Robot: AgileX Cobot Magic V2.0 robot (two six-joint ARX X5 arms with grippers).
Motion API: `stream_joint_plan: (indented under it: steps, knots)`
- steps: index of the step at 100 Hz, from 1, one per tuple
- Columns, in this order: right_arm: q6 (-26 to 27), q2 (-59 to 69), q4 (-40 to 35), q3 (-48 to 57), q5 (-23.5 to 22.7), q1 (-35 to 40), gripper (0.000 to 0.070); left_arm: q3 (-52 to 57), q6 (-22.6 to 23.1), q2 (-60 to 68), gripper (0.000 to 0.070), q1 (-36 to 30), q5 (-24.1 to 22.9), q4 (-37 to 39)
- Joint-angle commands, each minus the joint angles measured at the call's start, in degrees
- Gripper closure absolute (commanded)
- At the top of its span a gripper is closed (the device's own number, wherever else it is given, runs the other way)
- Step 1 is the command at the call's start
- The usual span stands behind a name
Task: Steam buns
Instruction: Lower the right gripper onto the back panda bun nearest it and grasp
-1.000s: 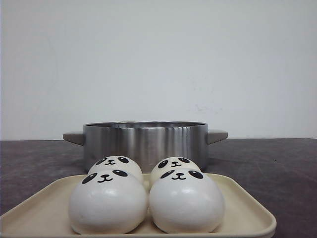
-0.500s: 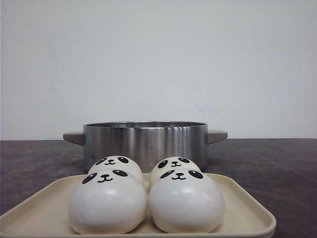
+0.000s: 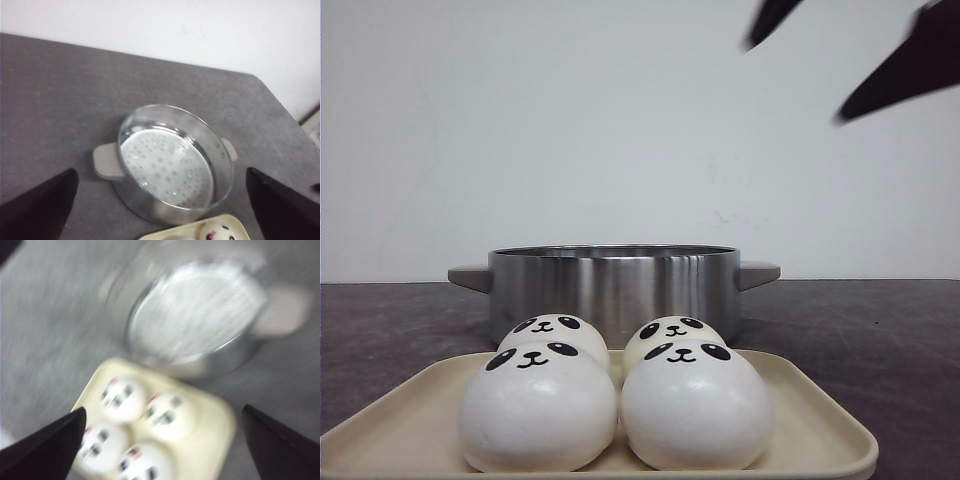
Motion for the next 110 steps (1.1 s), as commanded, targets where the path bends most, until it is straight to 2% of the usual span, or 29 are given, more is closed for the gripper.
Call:
stream_joint_plan:
  steps: [1,17,34,55,75,78,79,81,85,87,88,89,99,110]
  knots:
    - [3.96,5.64,-0.66,2.16,0.33,3.39,0.0157,0.87,-0.24,0.79,0.0000,-0.85,-0.13,0.59]
    - [3.89,16.96,-1.90,4.46,0.63,7.58,0.0173,0.87,-0.22,1.97,0.0000,-2.75,-0.35,0.55]
    - [3.58,27.19,0.44,5.49,5.81,7.91,0.0172,0.87,-0.24,2.97,0.0000,-4.72,-0.50,0.33]
    - [3.69,33.97,6.86,5.51,6.38,7.43,0.0172,0.87,-0.13,3.37,0.0000,-6.69,-2.10,-1.09]
    - [4.39,36.85,8.48,5.60,8.39,7.43,0.0180,0.87,0.07,3.37,0.0000,-7.74,-3.34,-1.09]
    - [4.42,37.27,8.44,5.62,8.50,7.43,0.0233,0.87,0.07,3.37,0.0000,-7.78,-3.32,-1.09]
    - [4.39,37.53,8.39,5.64,8.48,7.43,0.0281,0.87,0.07,3.37,0.0000,-7.78,-3.34,-1.09]
    - [4.39,37.66,8.37,5.64,8.41,7.43,0.0334,0.87,0.07,3.37,0.0000,-7.78,-3.32,-1.09]
    - [4.37,37.97,8.15,5.64,8.22,7.43,0.0501,0.87,0.07,3.37,0.0000,-7.78,-3.34,-1.09]
    - [4.39,38.05,8.04,5.64,8.09,7.43,0.0593,0.87,0.09,3.37,0.0000,-7.78,-3.34,-1.09]
    - [4.37,38.12,8.02,5.64,7.89,7.43,0.0665,0.87,0.07,3.37,0.0000,-7.78,-3.34,-1.09]
    - [4.37,38.16,8.04,5.66,7.74,7.43,0.0700,0.87,0.09,3.37,0.0000,-7.78,-3.34,-1.09]
    - [4.42,37.86,7.98,6.29,6.60,8.07,0.0693,0.87,0.15,3.37,0.0000,-7.78,-3.32,-1.11]
    - [4.35,34.21,6.49,9.44,3.15,9.40,0.0693,0.87,0.28,3.37,0.0000,-7.78,-3.32,-1.11]
